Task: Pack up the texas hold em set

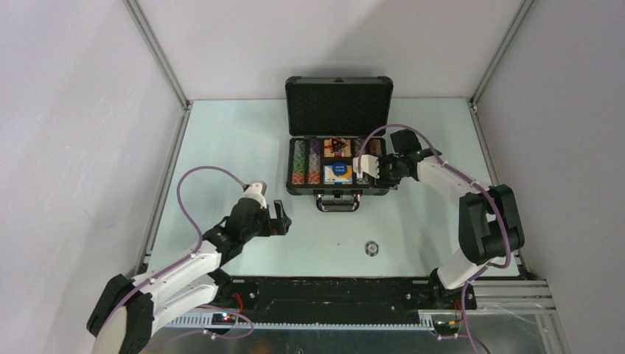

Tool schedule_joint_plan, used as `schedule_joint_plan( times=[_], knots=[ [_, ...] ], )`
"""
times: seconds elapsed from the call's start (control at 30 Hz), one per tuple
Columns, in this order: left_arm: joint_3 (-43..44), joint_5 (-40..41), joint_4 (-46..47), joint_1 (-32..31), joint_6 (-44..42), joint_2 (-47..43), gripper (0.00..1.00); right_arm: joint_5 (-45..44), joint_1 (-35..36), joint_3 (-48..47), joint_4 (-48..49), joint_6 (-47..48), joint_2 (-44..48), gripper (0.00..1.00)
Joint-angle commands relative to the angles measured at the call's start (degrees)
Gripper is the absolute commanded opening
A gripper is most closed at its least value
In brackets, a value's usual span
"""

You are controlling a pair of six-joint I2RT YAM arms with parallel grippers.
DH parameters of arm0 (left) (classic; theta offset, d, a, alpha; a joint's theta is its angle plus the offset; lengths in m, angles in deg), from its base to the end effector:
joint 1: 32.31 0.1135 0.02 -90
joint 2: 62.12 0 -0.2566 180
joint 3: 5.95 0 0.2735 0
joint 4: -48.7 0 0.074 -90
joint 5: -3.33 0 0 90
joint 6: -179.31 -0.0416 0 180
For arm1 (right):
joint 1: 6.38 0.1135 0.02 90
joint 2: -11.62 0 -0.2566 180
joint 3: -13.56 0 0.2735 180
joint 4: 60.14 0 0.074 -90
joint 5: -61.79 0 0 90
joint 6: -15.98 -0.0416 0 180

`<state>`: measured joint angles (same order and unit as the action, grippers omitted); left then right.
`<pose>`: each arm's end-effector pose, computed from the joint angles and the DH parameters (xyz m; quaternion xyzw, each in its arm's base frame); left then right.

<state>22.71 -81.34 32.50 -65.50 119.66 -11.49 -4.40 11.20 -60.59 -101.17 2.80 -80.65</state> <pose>0.1708 -0.1071 0.1382 0.0020 0.8987 -0.1943 0.3932 0.3263 0.1210 0.1886 -0.7294 0.6006 0.0442 0.3245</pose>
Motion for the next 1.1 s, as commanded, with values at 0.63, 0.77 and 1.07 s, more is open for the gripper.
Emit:
schedule_joint_plan(
  times=[0.63, 0.77, 1.07],
  knots=[
    [2.2, -0.4, 2.3, 0.4, -1.3, 0.0, 0.98, -1.8, 0.4, -1.5, 2.5, 0.8, -1.2, 0.33],
    [2.3, -0.5, 2.2, 0.4, -1.3, 0.0, 0.98, -2.3, -0.5, -1.5, 0.8, 1.4, 0.1, 0.31],
    [2.3, -0.5, 2.3, 0.4, -1.3, 0.3, 0.98, 0.0, -1.7, -1.5, -0.4, 0.5, 0.6, 0.43]
  ],
)
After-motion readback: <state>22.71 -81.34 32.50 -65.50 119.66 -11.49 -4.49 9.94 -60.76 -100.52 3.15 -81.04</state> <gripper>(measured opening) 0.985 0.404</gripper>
